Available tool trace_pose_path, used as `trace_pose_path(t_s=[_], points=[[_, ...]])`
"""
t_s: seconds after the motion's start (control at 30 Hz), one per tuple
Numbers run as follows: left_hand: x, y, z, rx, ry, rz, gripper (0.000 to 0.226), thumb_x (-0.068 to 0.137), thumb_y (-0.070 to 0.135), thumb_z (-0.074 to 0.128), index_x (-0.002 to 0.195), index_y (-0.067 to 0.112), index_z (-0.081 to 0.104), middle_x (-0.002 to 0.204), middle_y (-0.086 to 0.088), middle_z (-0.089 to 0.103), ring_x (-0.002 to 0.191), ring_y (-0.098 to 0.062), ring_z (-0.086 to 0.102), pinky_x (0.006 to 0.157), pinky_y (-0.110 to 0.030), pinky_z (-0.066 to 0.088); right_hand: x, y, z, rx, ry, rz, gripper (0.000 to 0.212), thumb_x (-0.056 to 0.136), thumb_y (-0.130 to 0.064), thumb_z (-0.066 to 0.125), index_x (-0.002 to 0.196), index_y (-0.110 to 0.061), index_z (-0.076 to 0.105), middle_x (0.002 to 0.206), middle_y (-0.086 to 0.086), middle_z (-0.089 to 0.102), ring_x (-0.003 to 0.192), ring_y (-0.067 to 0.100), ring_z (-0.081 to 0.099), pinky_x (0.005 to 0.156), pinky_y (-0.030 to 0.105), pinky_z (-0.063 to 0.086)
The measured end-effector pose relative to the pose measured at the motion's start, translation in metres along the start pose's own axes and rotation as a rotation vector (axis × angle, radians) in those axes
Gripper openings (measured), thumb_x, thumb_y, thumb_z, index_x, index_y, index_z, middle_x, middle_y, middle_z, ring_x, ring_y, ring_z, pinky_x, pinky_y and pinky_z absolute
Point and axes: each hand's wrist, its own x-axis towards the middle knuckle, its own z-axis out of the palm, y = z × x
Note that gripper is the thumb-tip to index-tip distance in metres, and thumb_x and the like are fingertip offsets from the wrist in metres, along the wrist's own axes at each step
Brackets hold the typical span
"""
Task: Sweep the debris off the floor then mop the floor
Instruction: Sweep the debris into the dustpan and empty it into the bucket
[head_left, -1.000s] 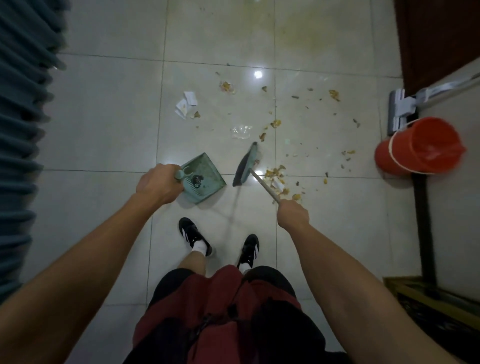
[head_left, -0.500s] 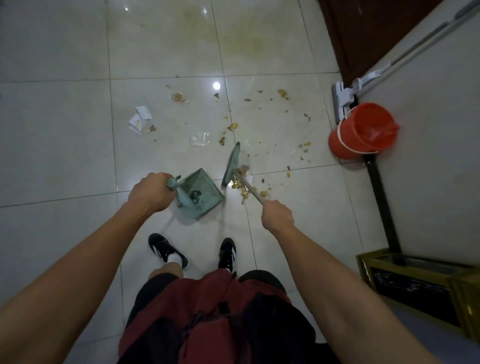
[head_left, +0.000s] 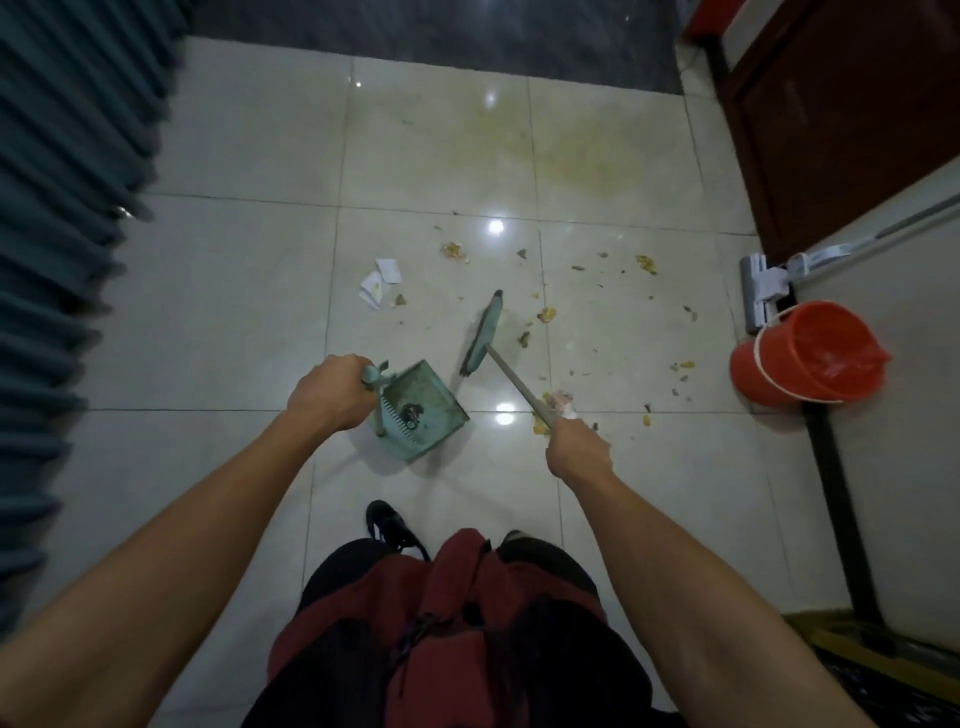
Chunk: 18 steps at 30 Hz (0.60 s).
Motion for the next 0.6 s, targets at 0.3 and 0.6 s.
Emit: trace_pose_path(t_s=[0.3, 0.6], points=[[0.018, -0.091, -0.082, -0.069, 0.121, -0.185, 0.007, 0.083, 0.017, 0.061, 0.082, 0.021, 0.067, 0.085, -0.005, 0.067, 0.078, -0.032, 0.064, 0.069, -0.034, 0.052, 0.038, -0.132, -0.041, -0.101, -0.009, -0.154, 0.029, 0.096, -0.01, 0.05, 0.123, -0.011, 0.059, 0.106, 0.007, 0.065, 0.093, 0.025, 0.066, 0.073, 0.034, 0.054], [0.077, -0.119, -0.121, -0.02, 0.108, -0.28, 0.016, 0.079, 0.013, 0.058, 0.089, 0.024, 0.065, 0.089, -0.005, 0.066, 0.08, -0.032, 0.063, 0.068, -0.033, 0.049, 0.125, -0.227, -0.074, -0.139, -0.069, -0.302, 0.027, 0.095, -0.011, 0.053, 0.122, -0.01, 0.058, 0.105, 0.008, 0.062, 0.083, 0.025, 0.058, 0.068, 0.033, 0.045]])
